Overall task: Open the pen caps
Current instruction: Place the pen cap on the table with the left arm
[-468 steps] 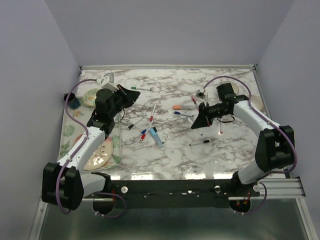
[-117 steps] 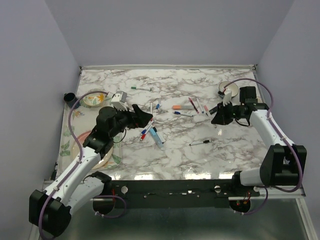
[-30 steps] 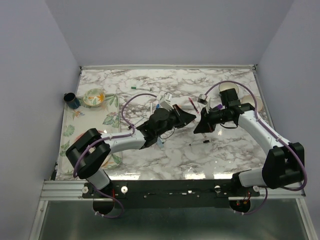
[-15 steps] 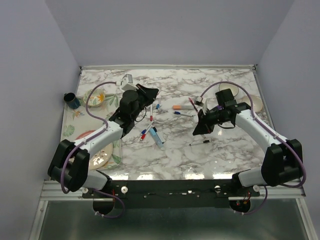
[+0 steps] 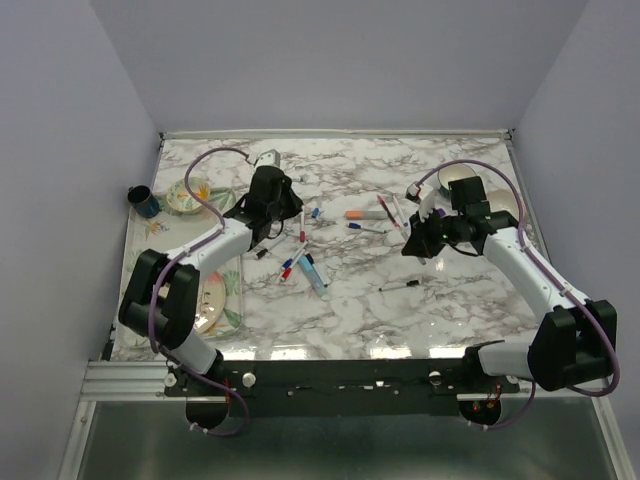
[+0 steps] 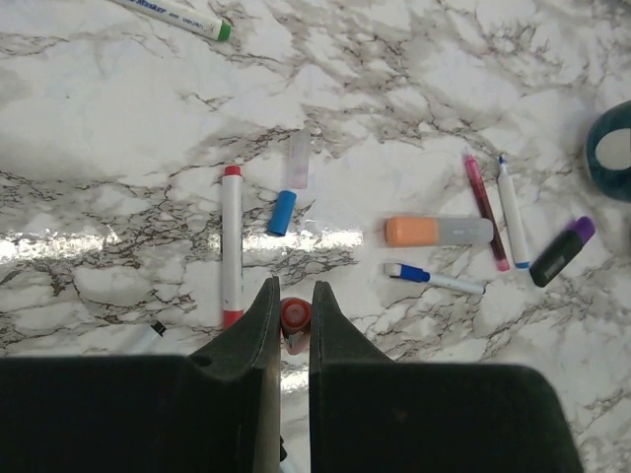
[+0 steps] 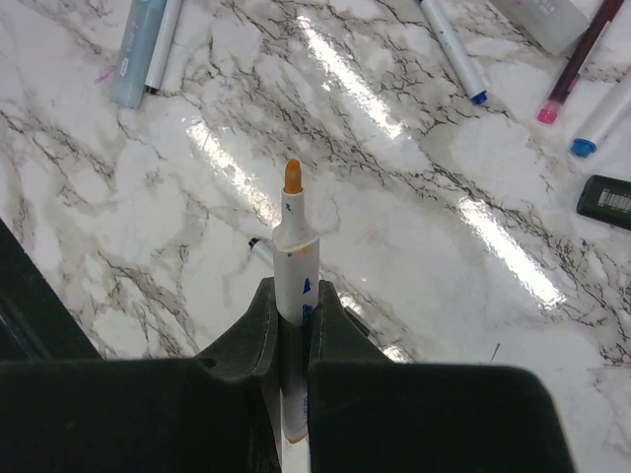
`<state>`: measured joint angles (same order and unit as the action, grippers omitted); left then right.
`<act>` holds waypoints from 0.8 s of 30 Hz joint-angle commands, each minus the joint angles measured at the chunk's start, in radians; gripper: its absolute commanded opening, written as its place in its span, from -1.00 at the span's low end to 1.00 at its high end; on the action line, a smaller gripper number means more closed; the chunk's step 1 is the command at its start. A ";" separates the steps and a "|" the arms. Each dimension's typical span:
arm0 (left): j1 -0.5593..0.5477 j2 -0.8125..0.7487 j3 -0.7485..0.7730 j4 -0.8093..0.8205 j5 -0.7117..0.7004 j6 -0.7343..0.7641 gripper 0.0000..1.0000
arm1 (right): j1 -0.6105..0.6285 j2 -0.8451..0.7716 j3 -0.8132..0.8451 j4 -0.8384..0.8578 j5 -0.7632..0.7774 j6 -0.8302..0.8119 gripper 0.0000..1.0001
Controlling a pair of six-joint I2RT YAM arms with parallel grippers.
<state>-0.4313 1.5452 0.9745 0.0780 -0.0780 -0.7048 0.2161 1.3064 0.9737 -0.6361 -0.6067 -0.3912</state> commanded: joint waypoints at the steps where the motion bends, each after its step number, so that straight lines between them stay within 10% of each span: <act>1: 0.002 0.088 0.098 -0.132 0.053 0.125 -1.00 | -0.003 -0.010 -0.010 0.027 0.048 0.015 -0.99; 24: 0.042 0.458 0.516 -0.383 0.053 0.248 -0.95 | -0.003 0.004 -0.010 0.024 0.055 0.015 -0.99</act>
<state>-0.3992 1.9514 1.4342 -0.2466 -0.0483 -0.4889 0.2157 1.3071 0.9730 -0.6250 -0.5655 -0.3832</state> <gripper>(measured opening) 0.157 0.122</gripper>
